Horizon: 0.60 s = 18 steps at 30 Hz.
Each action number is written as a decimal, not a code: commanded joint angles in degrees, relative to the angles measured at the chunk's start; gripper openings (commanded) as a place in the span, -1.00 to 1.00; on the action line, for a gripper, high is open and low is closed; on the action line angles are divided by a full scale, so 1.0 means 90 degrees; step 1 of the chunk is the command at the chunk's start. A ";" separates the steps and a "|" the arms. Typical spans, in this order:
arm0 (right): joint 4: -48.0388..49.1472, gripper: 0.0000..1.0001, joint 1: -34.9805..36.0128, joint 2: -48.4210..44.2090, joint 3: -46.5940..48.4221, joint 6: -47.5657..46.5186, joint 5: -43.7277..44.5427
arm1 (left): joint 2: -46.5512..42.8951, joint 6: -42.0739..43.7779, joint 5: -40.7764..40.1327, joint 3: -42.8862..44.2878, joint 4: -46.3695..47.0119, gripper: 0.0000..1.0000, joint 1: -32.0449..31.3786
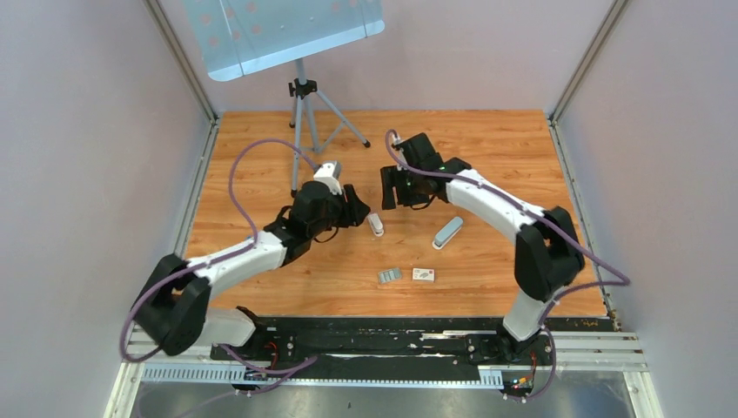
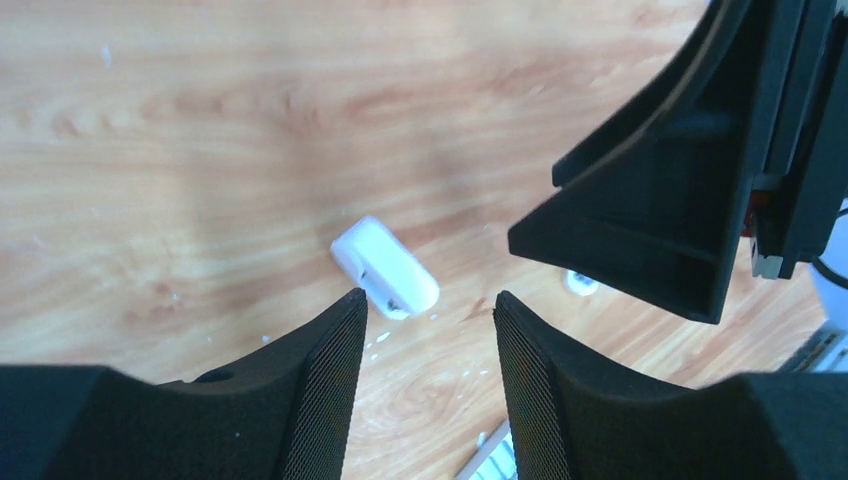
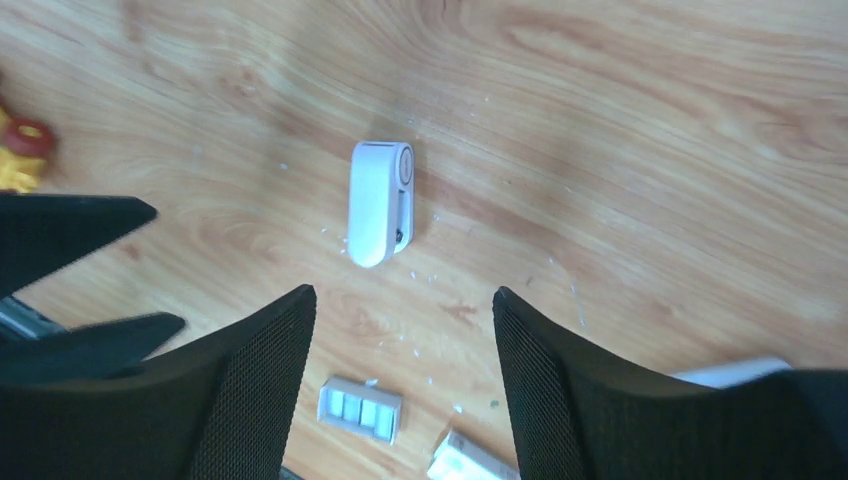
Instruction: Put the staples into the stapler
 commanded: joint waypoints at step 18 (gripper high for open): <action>-0.1806 1.00 -0.0037 -0.6048 -0.2480 0.0024 0.1333 | -0.4946 0.0754 0.0091 0.0607 -0.4360 1.00 0.0024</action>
